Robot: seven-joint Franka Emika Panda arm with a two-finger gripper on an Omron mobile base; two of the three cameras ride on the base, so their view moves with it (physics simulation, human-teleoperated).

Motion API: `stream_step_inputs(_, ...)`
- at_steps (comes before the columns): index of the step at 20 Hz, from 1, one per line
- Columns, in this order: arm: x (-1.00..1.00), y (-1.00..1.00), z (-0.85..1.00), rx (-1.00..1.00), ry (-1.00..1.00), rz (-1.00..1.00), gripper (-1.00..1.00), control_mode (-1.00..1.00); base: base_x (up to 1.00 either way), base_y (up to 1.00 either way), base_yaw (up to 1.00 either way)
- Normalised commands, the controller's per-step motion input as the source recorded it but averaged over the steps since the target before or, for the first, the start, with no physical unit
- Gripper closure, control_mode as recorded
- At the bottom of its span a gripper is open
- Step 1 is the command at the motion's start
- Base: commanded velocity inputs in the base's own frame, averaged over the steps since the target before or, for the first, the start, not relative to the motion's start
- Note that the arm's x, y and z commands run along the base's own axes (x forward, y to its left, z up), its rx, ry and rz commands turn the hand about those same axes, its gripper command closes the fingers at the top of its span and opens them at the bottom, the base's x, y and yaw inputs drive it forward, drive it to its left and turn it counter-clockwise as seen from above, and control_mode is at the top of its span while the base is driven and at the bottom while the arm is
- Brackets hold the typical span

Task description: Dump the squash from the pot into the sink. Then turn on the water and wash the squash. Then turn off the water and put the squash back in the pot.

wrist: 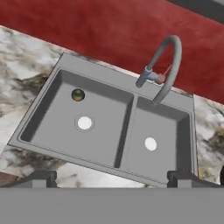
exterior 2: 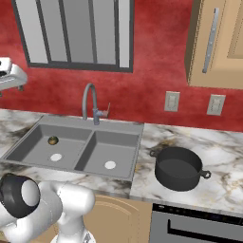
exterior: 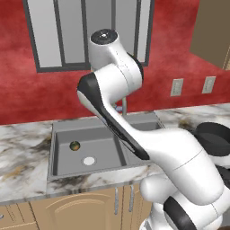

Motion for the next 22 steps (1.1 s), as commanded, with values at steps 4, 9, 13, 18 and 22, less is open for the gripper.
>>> stream_step_inputs(4, 0.0, 0.36, -0.73, 0.07, 0.23, -0.13, -1.0, -1.0, 0.0, 0.0, 0.0)
stream_step_inputs(9, 0.05, 0.07, -0.79, 0.01, 0.07, -0.09, -1.0, -1.0, 0.0, 0.0, 0.0)
stream_step_inputs(13, 0.21, 0.0, -0.76, 0.0, 0.0, -0.06, -1.0, -1.0, 0.0, 0.0, 0.0)
stream_step_inputs(18, 0.3, 0.0, -0.57, 0.0, -0.02, -0.05, -1.0, -1.0, 0.0, 0.0, 0.0)
stream_step_inputs(22, 0.4, 0.0, -0.41, 0.01, 0.0, -0.05, -1.0, -1.0, 0.0, 0.0, 0.0)
